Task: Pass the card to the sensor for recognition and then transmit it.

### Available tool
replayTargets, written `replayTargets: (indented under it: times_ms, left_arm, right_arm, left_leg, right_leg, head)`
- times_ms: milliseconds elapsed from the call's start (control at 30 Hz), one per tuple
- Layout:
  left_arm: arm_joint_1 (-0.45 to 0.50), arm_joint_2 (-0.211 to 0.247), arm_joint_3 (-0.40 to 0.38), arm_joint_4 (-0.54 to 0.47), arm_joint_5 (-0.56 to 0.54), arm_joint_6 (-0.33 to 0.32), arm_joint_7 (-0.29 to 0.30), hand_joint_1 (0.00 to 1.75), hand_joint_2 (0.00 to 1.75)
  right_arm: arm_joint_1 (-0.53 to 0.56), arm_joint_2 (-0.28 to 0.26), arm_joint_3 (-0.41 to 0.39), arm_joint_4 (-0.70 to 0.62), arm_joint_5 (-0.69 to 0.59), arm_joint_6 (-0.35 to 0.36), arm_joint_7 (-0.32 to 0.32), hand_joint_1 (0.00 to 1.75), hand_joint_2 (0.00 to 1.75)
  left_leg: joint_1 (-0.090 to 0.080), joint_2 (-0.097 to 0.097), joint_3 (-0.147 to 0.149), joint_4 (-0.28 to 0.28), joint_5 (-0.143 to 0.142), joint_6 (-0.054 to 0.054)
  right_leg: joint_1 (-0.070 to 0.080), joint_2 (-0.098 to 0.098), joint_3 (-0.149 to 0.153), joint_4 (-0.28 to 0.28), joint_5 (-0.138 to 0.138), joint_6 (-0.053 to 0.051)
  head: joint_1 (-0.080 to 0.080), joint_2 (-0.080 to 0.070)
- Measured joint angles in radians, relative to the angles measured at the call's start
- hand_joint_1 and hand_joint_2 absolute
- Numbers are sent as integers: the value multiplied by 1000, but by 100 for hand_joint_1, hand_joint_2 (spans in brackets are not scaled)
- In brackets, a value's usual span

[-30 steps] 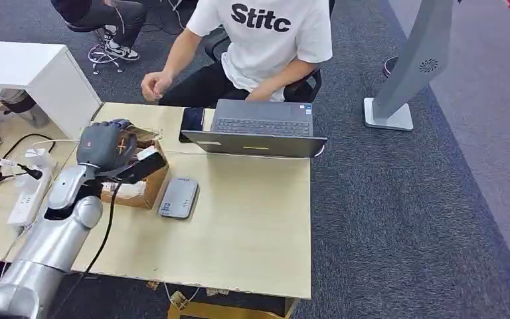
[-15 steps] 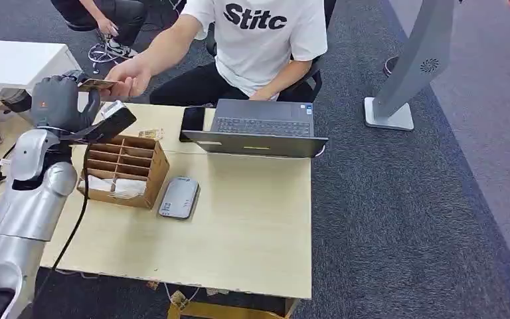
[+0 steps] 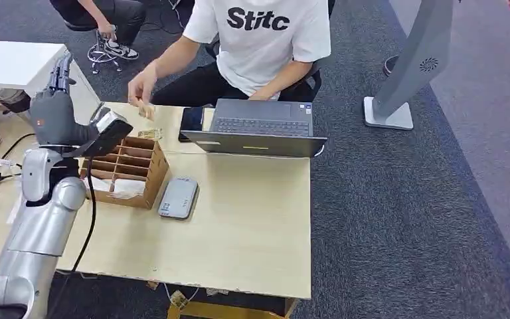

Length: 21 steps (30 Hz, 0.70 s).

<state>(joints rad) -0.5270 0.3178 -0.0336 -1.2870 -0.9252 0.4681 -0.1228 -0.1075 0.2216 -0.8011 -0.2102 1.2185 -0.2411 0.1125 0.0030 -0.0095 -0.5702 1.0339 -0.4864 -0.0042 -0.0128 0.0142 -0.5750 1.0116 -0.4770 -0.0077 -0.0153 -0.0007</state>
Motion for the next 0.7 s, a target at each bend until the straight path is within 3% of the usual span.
replayTargets:
  times_ms: [100,233,400,500,700]
  left_arm:
    - [49,-13,23,-43,68,-33,-11,0,175]
    - [125,-13,41,-113,141,-168,-5,0,175]
    - [251,23,52,-226,161,-293,14,0,175]
    - [343,60,55,-299,176,-404,25,0,175]
    - [500,119,66,-395,173,-454,29,0,175]
  right_arm:
    - [5,0,0,0,-7,-6,-2,0,175]
    - [14,0,-2,0,-27,-10,-18,0,175]
    - [27,-1,-13,0,-46,-14,-29,0,175]
    - [29,-2,-22,0,-56,-14,-30,0,175]
    - [34,-6,-36,0,-63,-13,-31,0,175]
  left_leg:
    - [0,0,0,0,0,0]
    - [0,1,0,0,0,0]
    - [0,1,-1,0,0,0]
    - [0,2,-1,0,-1,0]
    - [0,2,-2,-1,-1,0]
  right_leg:
    - [0,0,0,0,0,0]
    - [0,1,0,0,0,0]
    - [0,1,-1,0,-1,0]
    - [0,2,-1,0,-1,0]
    - [0,2,-2,0,-1,0]
  head:
    - [0,0]
    - [0,0]
    - [0,0]
    - [0,0]
    - [0,0]
